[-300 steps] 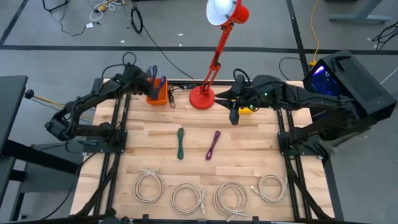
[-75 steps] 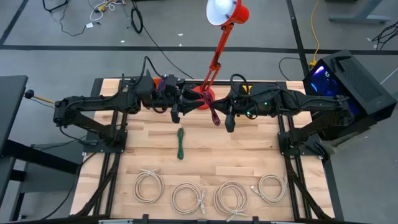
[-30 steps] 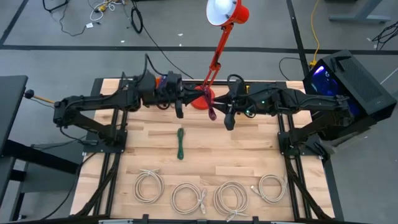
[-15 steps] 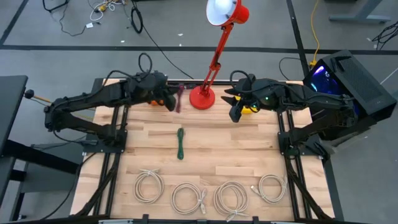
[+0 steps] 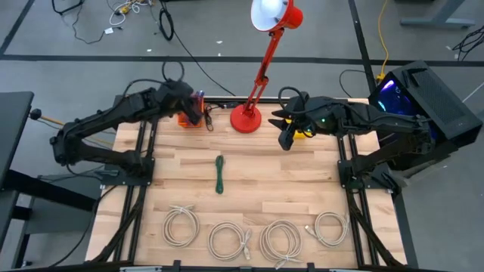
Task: Pick & Place USB Port
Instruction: Put the pink and black charger cable into the orange bin
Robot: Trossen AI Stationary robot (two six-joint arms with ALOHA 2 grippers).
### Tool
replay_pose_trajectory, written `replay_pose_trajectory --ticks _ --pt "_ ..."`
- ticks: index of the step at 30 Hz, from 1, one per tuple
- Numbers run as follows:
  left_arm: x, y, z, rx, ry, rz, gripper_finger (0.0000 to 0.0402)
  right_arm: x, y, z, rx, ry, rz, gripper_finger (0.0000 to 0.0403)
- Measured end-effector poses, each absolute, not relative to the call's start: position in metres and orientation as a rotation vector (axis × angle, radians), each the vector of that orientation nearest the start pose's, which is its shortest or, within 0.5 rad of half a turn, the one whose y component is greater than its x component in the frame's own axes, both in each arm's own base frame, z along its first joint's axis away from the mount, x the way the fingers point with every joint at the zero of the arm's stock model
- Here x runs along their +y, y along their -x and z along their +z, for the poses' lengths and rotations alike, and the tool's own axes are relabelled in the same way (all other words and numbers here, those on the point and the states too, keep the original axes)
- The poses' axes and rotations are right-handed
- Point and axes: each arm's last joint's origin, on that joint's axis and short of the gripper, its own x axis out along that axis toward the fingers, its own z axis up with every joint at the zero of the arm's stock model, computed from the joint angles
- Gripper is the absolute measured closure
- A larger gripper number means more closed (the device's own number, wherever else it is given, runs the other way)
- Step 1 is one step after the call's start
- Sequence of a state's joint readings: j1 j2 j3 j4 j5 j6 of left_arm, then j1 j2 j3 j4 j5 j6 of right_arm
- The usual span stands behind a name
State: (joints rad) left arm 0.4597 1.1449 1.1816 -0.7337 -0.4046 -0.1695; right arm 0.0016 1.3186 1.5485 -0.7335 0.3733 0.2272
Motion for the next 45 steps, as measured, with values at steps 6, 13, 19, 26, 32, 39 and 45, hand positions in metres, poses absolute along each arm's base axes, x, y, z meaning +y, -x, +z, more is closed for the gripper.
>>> replay_pose_trajectory --ticks 6,13,19,26,32,39,45 --pt "0.135 -0.184 0.354 0.664 0.143 0.882 0.0395 -0.009 -0.263 0.425 0.461 -0.150 -0.395 0.0277" --pt "0.165 -0.172 0.341 0.588 0.172 0.839 0.0395 -0.005 -0.263 0.425 0.460 -0.153 -0.385 0.0280" --pt "0.179 -0.158 0.309 0.624 0.241 0.803 0.0395 -0.004 -0.263 0.425 0.457 -0.169 -0.384 0.0280" --pt "0.196 -0.140 0.281 0.571 0.300 0.786 0.0395 -0.004 -0.263 0.425 0.453 -0.187 -0.390 0.0279" --pt "0.203 -0.124 0.264 0.592 0.319 0.790 0.0395 -0.004 -0.263 0.426 0.446 -0.214 -0.396 0.0279" --pt "0.208 -0.111 0.254 0.603 0.350 0.825 0.0395 -0.004 -0.265 0.430 0.399 -0.229 -0.391 0.0279" --pt "0.209 -0.102 0.242 0.597 0.388 0.831 0.0395 -0.004 -0.265 0.430 0.391 -0.228 -0.390 0.0279"
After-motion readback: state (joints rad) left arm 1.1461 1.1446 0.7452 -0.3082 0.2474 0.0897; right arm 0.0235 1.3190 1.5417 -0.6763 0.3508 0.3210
